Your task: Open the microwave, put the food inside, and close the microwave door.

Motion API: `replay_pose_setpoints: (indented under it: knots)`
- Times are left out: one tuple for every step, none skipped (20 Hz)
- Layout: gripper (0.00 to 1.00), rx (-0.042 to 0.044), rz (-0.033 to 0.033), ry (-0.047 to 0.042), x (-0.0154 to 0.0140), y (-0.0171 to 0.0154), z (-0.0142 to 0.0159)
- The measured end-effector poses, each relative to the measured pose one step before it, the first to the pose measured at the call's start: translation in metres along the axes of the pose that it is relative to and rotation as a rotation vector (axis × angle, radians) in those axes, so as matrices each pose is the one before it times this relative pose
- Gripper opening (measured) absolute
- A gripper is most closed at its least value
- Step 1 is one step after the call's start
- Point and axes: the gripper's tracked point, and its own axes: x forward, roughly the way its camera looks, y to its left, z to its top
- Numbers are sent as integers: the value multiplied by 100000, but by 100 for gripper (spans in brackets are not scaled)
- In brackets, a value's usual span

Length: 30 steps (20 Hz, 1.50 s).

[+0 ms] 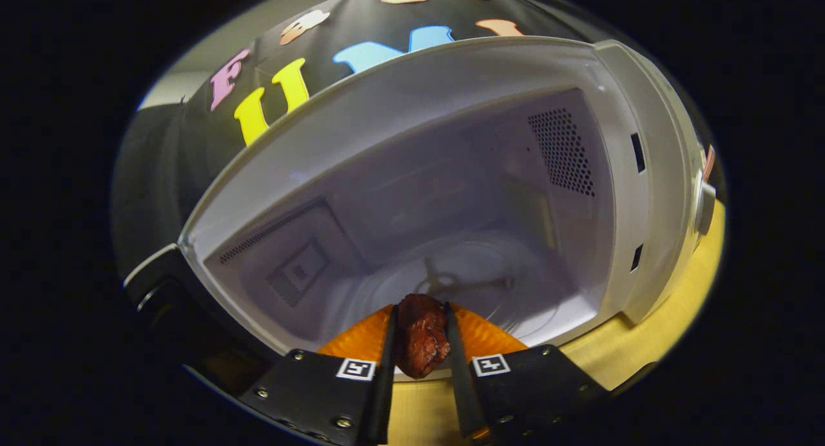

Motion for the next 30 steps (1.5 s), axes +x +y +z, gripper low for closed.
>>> replay_pose_setpoints:
  knots:
    - [51,-1614,-572,-1632,9,-231,460]
    - [51,-1541,-1185,-1799,73,-188,563]
    - [51,-1940,-287,-1698,-169,44,474]
    - [51,-1767,657,-882,-186,183,376]
    - [51,-1404,1194,-111,-317,379,128]
    - [51,-1418,791,297,-449,212,117]
    - [51,-771,728,795,-599,77,146]
    - [51,-585,1149,1015,-686,264,173]
    - [51,-778,911,422,-842,219,174]
    - [51,-1202,512,-548,-959,102,424]
    - [51,-1203,210,-605,-1232,155,452]
    - [51,-1175,937,-7,-1367,330,528]
    - [51,-1316,1149,-720,-1386,454,608]
    - [51,-1897,723,-1638,-1702,390,727]
    - [51,-1597,365,-1909,-1711,295,767]
    - [51,-637,579,-1271,-1646,370,759]
    - [51,473,1002,-734,-1408,490,522]
    - [51,400,980,-906,-1497,575,616]
    - [51,-259,625,-986,-1497,644,503]
    - [51,-774,526,-1034,-1541,593,687]
    - [51,-644,833,-1250,-1380,616,593]
    - [51,-359,1011,-763,-1316,668,547]
    - [51,278,712,-796,-1157,529,300]
    - [51,637,1015,-829,-1015,642,612]
    - [51,328,1150,-430,-855,774,150]
    - [51,-269,1007,-325,-1018,889,195]
    - [51,-873,1425,-463,-1142,1010,212]
    - [51,-1422,1458,-854,-992,1014,352]
    - [51,-1544,1454,-862,-739,898,233]
    - [51,-1200,1523,-779,-880,1048,297]
